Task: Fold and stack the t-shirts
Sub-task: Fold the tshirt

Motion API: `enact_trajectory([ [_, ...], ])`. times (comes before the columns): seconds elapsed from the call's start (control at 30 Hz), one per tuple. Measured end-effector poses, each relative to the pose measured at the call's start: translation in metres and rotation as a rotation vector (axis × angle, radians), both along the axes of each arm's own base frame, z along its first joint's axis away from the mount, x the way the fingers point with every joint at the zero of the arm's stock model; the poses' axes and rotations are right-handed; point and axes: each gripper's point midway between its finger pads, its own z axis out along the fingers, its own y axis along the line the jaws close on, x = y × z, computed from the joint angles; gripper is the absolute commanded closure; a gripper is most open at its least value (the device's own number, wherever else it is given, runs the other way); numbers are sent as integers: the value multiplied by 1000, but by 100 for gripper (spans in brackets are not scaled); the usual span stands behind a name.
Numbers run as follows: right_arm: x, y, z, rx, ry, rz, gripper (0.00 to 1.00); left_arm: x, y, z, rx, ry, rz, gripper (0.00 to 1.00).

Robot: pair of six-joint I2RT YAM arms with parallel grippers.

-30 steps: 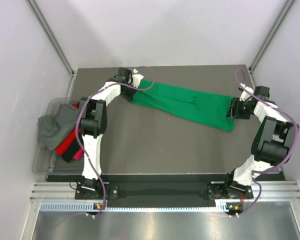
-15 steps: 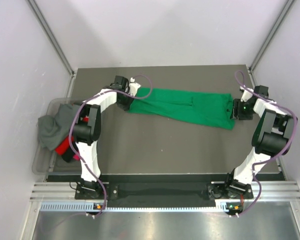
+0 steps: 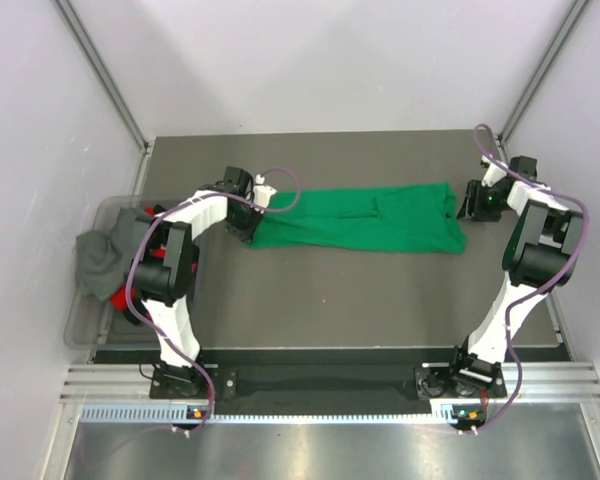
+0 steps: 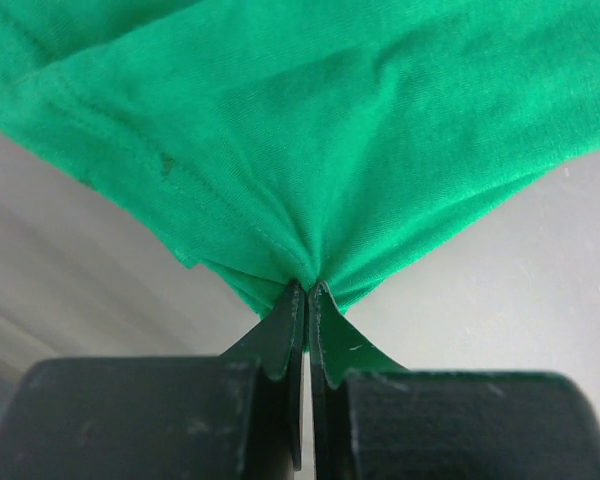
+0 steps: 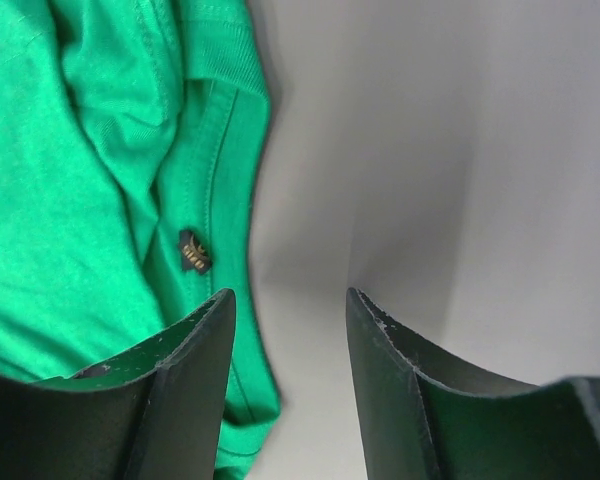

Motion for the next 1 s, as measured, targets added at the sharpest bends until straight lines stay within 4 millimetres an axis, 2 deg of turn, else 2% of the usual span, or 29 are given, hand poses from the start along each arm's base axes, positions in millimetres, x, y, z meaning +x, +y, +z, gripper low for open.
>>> enact_trajectory([
  [0.4, 1, 17, 0, 53, -9, 45, 52, -29, -3, 3, 21, 38, -27, 100],
  [0.63, 11, 32, 0, 17, -5, 112, 53, -37, -6, 17, 30, 18, -37, 100],
  [0.8, 21, 44, -2, -17, -1, 162, 67, -46, -8, 22, 32, 13, -43, 100],
  [1.0, 29, 47, -4, -77, 24, 179, 81, -59, -7, 19, 45, 33, -50, 100],
])
